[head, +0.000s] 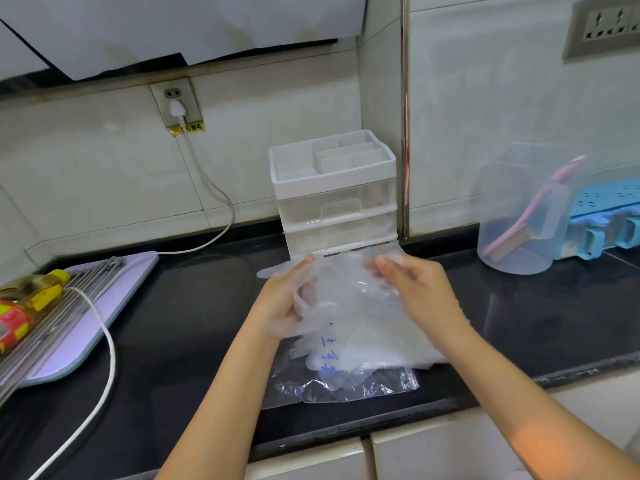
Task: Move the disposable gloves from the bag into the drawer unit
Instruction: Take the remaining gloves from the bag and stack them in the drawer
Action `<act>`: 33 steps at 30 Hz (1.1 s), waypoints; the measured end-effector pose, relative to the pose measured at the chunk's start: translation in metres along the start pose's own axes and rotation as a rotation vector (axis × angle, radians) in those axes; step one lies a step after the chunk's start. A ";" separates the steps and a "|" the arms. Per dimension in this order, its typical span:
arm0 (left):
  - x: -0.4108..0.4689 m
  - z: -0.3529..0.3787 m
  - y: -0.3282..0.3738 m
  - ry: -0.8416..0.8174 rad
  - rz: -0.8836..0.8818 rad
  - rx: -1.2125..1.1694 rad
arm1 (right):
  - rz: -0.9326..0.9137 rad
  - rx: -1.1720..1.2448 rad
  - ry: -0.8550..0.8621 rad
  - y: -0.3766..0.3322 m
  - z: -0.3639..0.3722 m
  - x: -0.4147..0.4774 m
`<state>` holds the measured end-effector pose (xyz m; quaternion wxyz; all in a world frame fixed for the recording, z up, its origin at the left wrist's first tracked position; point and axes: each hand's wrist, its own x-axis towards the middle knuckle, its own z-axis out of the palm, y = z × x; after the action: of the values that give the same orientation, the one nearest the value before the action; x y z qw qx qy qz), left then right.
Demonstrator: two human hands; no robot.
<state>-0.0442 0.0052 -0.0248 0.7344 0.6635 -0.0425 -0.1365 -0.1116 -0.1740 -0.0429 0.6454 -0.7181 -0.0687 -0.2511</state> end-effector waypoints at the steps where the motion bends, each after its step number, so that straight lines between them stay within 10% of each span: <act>1: 0.000 -0.001 0.000 0.020 -0.001 0.007 | 0.075 0.010 0.045 -0.003 -0.006 0.007; 11: 0.048 0.000 0.033 0.250 0.090 0.567 | 0.303 -0.646 0.031 0.009 -0.024 0.090; 16: 0.048 0.006 0.042 0.464 0.517 0.869 | 0.396 -0.863 0.013 0.037 -0.010 0.104; 24: 0.070 0.050 0.001 -0.131 0.501 1.239 | 0.321 -1.116 -0.010 0.045 0.000 0.103; 33: 0.096 0.043 -0.020 -0.315 0.247 1.333 | 0.029 -1.154 0.020 0.041 0.001 0.097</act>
<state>0.0350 -0.0625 -0.0510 0.1657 0.9354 -0.2986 -0.0913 -0.0100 -0.2018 -0.0358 0.1531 -0.9524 0.0955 -0.2458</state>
